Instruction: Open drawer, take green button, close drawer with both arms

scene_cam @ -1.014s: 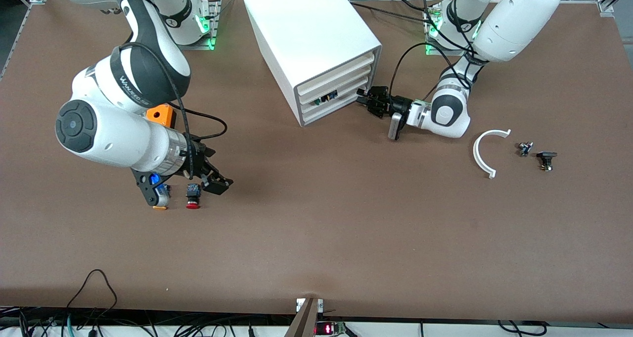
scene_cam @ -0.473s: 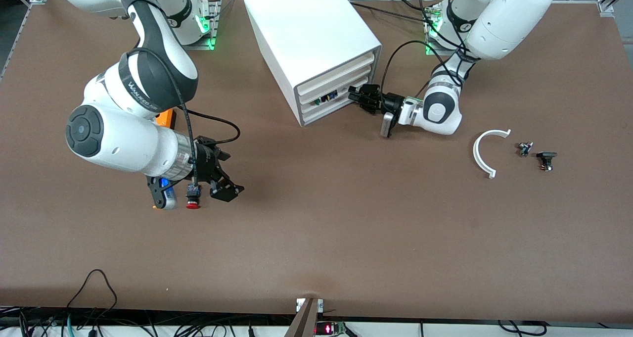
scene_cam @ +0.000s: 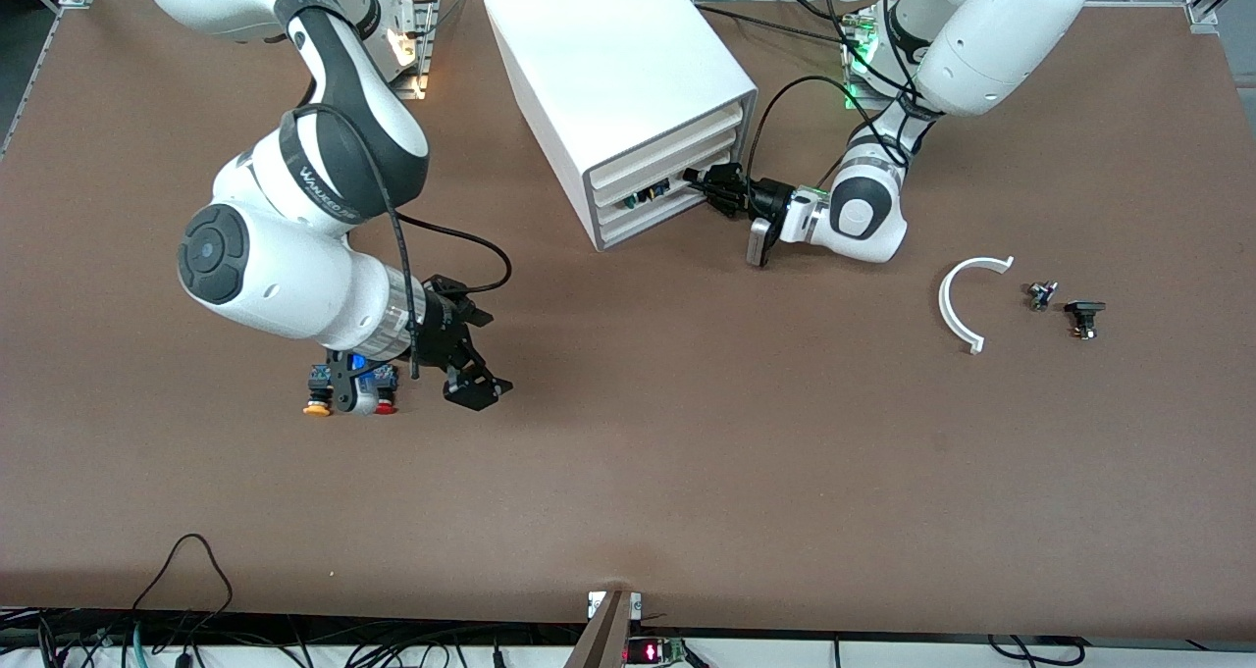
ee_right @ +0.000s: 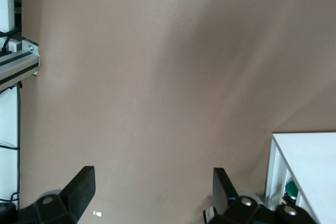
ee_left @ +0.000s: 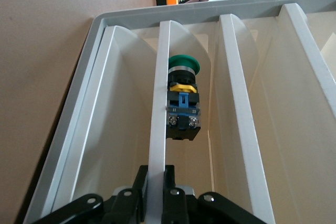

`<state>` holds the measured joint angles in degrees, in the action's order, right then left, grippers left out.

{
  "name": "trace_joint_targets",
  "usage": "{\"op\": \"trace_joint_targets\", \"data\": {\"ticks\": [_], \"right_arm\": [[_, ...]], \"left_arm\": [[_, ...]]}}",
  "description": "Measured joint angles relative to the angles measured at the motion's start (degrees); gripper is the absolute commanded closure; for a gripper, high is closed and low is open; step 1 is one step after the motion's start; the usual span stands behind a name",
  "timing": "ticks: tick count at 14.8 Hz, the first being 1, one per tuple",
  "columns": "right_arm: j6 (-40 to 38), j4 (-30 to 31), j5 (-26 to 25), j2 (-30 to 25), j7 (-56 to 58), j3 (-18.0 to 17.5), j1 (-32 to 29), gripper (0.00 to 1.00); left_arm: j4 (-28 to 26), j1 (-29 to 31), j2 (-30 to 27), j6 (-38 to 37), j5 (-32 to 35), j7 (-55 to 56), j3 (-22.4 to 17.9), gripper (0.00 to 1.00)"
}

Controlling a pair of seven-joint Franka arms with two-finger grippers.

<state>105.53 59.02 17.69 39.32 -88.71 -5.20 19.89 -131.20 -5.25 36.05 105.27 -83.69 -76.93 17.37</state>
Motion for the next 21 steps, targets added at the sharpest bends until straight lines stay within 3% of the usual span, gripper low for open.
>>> {"op": "trace_joint_targets", "data": {"ticks": [7,16,17,18,21], "right_arm": [[4.3,0.0,0.0,0.5,-6.1,-0.5,4.0,0.01],[10.5,-0.1,-2.4,4.0,-14.6,-0.5,12.4,0.01],[11.1,-0.1,-3.7,4.7,-15.4,-0.5,13.5,0.01],[11.3,-0.1,-4.9,5.4,-15.9,-0.5,14.6,0.01],[11.5,-0.1,-8.6,8.2,-18.3,-0.3,18.8,0.01]], "left_arm": [[1.8,1.1,-1.1,0.0,0.0,8.0,-1.7,1.00],[15.2,1.7,0.2,-0.2,8.2,17.3,-11.5,0.97],[16.0,1.7,0.9,-0.3,8.3,17.3,-11.7,0.13],[16.6,1.7,1.4,-0.4,8.3,17.3,-11.8,0.00],[18.0,2.1,2.3,0.8,8.3,20.8,-12.3,0.00]]}}
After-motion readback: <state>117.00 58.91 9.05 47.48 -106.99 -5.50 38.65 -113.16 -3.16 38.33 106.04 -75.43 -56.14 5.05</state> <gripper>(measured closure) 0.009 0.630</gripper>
